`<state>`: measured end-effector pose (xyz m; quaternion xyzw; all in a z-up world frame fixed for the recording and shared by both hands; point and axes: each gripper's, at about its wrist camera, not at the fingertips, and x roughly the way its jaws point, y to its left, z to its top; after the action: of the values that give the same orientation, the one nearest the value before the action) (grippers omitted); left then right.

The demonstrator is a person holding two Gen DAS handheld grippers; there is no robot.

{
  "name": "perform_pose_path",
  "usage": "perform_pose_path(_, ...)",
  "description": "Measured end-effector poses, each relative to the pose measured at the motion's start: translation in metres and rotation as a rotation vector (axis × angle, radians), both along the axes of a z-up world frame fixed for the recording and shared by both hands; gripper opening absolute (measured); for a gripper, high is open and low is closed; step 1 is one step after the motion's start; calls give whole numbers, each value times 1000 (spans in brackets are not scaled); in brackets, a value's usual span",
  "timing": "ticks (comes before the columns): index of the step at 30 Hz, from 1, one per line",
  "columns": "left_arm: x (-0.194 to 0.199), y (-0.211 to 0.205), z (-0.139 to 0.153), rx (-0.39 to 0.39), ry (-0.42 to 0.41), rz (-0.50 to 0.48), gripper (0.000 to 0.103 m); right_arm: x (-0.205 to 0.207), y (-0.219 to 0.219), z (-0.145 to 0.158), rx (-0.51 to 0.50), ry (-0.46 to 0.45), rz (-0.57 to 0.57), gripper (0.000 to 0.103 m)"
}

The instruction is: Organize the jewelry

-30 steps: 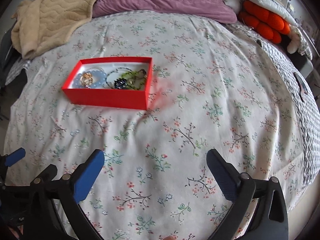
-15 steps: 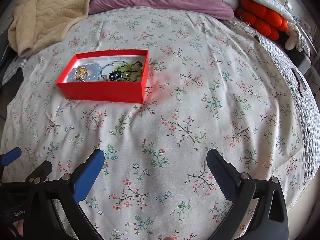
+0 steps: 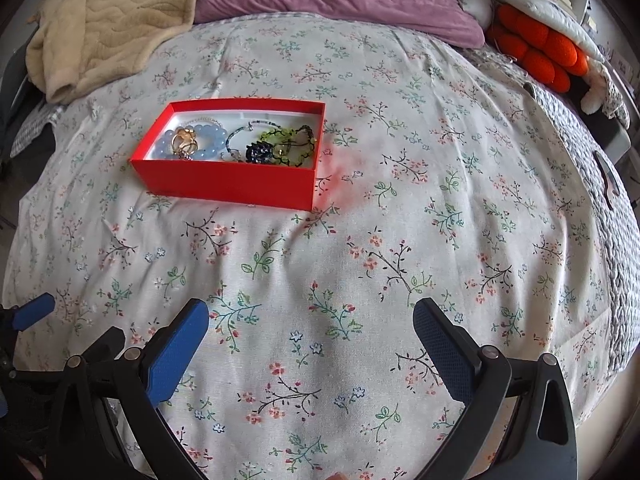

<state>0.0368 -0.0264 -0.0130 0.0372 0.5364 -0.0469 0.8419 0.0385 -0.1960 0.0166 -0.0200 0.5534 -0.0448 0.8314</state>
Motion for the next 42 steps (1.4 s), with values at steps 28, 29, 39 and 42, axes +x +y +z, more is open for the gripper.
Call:
perform_pose_path(28,1,6,3,-15,-10,21,102,3,7,-3,-2,16,4,103)
perform_pose_path(29,2,7,4,-16,-11,21,102,3,7,-3,-3,17,4,103)
perform_pose_path(39,3,11,5,-19,-15,33,102,4,5,-4,-5,19,5,103)
perform_pose_path(42,3,12,6,-28,-14,35,102,4,7,-6,-11,26,7,103)
